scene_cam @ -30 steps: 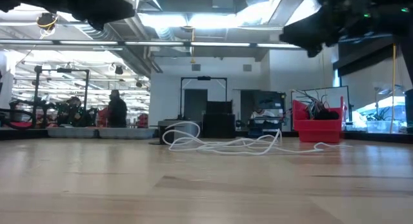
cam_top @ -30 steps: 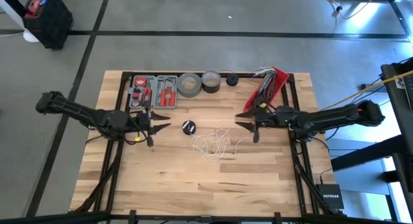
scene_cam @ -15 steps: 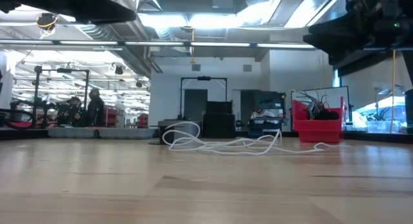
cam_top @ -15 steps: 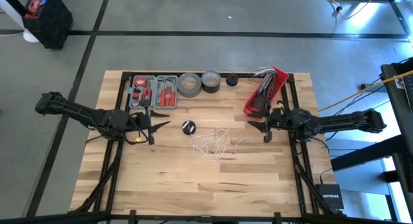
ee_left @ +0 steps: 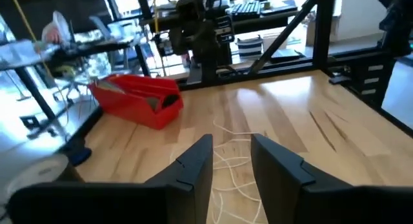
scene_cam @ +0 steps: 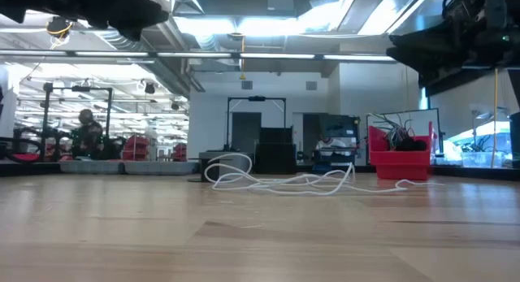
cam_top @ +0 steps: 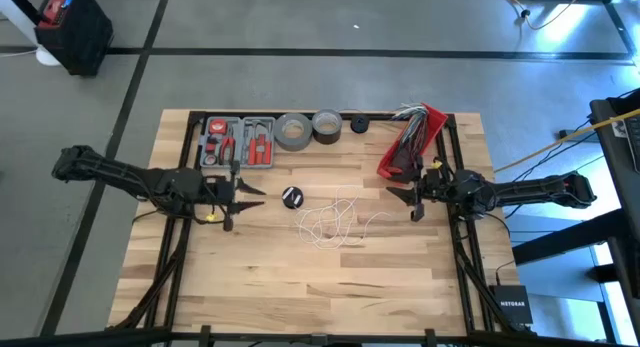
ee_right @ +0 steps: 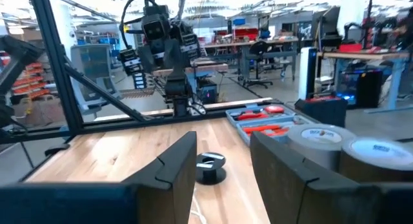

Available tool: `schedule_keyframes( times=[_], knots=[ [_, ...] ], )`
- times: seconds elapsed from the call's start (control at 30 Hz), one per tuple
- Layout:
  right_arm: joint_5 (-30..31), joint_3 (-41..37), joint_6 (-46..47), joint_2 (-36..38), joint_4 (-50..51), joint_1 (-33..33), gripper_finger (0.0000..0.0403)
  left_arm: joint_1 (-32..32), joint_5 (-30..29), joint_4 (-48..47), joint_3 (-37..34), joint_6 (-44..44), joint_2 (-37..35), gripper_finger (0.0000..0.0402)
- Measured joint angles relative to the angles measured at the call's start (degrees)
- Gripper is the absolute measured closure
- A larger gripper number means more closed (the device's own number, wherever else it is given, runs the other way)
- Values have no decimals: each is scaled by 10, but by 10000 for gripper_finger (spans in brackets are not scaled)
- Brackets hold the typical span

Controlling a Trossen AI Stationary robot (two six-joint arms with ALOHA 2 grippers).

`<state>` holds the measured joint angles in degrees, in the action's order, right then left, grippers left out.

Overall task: Coil cords
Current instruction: Return to Home Position

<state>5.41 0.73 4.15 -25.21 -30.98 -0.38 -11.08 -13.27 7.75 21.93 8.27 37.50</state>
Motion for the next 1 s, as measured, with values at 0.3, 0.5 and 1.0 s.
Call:
schedule_keyframes(
  times=[0.3,0.5,1.0],
  knots=[
    [1,-1,-45,0,-24,0,253,42,28,64,-87,-49,-53,302],
    [36,-1,-66,0,-23,0,253,69,26,76,-149,-79,-180,302],
    [-7,-2,-57,0,-19,0,253,71,-8,-47,-177,-85,-370,302]
  ],
)
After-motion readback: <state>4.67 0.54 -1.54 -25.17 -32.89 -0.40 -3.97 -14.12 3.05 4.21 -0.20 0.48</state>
